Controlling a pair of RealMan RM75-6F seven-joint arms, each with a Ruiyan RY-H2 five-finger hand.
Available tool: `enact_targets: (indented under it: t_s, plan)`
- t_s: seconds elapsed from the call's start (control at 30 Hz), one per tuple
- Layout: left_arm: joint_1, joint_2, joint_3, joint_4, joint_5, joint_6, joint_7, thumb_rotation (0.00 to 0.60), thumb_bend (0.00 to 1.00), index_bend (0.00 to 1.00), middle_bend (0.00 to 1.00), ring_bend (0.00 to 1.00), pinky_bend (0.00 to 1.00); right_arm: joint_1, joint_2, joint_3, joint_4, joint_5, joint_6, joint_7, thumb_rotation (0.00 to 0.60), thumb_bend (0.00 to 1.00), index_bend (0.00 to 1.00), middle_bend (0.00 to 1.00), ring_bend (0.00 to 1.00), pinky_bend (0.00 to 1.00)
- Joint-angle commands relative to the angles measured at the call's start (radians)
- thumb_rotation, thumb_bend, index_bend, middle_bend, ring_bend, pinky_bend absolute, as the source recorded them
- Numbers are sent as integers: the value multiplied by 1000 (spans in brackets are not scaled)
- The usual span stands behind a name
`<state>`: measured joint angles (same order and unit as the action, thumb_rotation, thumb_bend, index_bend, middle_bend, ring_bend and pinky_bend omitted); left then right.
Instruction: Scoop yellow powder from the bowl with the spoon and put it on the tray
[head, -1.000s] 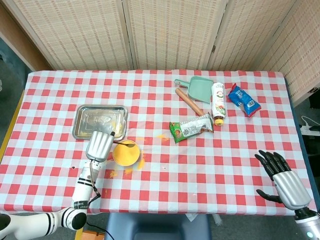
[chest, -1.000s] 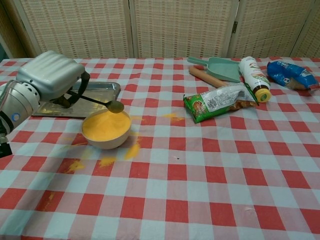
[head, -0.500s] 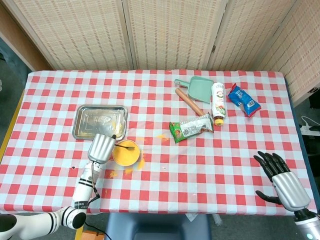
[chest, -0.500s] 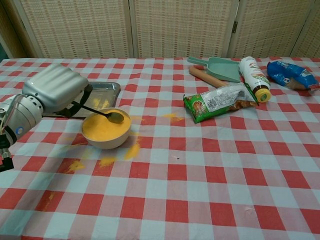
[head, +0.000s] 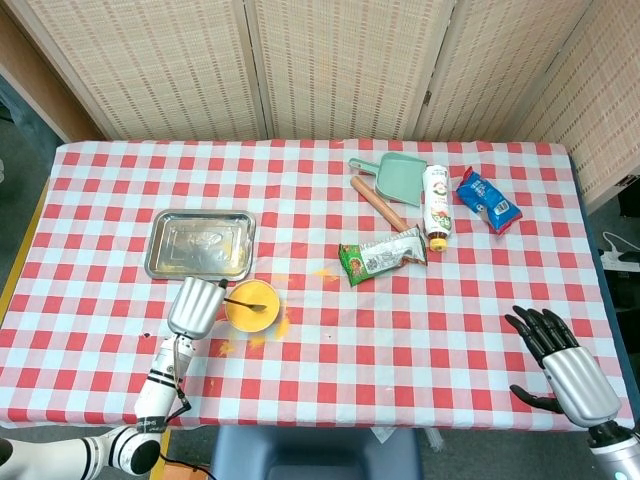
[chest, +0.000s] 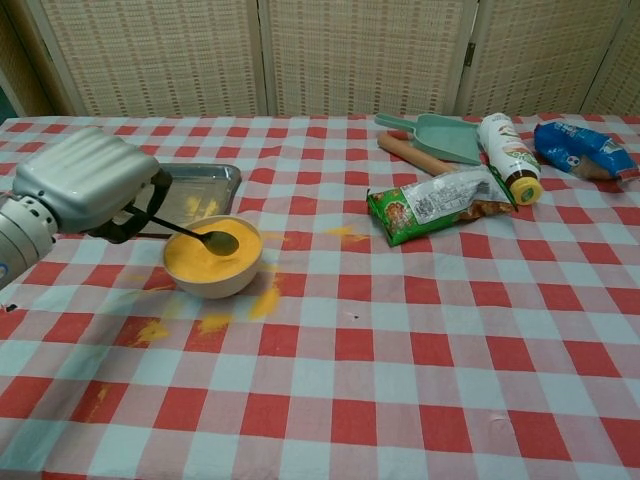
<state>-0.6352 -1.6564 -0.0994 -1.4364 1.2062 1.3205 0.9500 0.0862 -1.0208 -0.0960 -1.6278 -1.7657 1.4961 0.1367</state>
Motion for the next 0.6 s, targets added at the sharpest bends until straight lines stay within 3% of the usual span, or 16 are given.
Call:
enact_targets:
  t_s: [0.03, 0.33, 0.6]
  plan:
    - [11, 16, -7, -18, 13, 16, -17, 600, 777, 927, 1000, 1000, 1000, -1, -1, -1, -1, -2, 1, -2, 600, 86, 0, 0, 0, 0]
    - [44, 65, 9, -105, -16, 4, -2, 600, 777, 927, 1000, 1000, 1000, 2, -5, -1, -2, -3, -5, -12, 600, 87, 0, 0, 0, 0]
    - [42, 41, 15, -65, -44, -37, 12, 600, 774, 927, 1000, 1000, 1000, 3, -6, 0, -3, 3, -9, -16, 600, 87, 0, 0, 0, 0]
